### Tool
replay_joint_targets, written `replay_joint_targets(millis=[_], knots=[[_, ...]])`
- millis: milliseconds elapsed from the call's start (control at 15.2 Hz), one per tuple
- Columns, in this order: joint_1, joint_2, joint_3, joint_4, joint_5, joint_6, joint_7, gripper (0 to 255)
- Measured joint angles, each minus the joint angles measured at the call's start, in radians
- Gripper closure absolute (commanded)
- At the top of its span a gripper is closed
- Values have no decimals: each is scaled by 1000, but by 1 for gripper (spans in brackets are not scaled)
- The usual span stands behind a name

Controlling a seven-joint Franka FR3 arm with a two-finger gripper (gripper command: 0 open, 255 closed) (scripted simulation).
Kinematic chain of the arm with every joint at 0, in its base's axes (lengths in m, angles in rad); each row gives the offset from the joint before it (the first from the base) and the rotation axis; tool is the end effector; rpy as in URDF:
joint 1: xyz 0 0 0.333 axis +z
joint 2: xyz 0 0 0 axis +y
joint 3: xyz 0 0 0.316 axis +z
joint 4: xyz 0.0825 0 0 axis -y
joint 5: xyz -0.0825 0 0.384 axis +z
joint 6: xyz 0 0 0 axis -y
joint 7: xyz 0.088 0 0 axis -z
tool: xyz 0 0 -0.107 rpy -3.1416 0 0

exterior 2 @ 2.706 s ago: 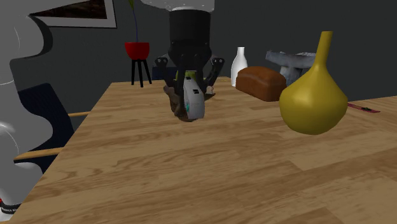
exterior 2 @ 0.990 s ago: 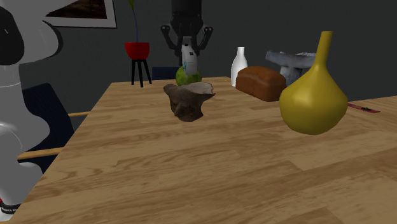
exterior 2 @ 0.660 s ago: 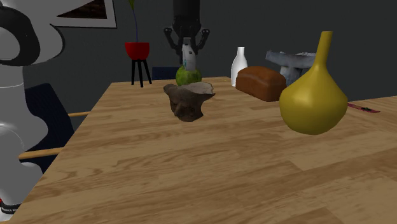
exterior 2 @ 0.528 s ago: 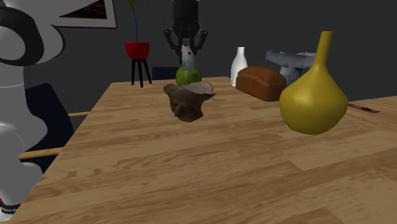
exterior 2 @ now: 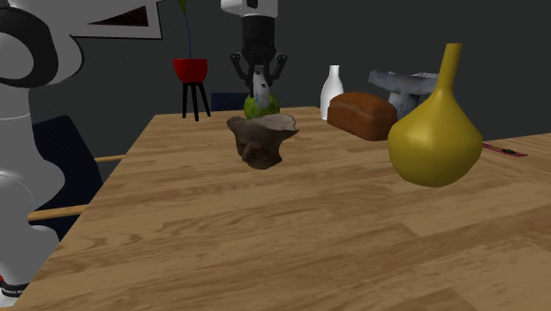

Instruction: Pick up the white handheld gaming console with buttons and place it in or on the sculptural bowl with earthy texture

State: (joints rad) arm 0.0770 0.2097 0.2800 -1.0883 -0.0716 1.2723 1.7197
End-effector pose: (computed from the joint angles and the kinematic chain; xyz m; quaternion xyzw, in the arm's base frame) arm 0.5516 0.1696 0.7024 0.7685 -0.6398 0.0001 0.0107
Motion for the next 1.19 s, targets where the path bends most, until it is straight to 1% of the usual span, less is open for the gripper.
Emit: replay_joint_targets(millis=[330,528,792,858,1188], knots=[[-16,-59,-5,-158,19,102,-8,255],[-17,-66,-5,-184,21,120,-8,255],[-18,-68,-5,-187,21,122,-8,255],[-18,-68,-5,-187,21,122,-8,0],[-18,-68,-5,-187,21,122,-8,0]])
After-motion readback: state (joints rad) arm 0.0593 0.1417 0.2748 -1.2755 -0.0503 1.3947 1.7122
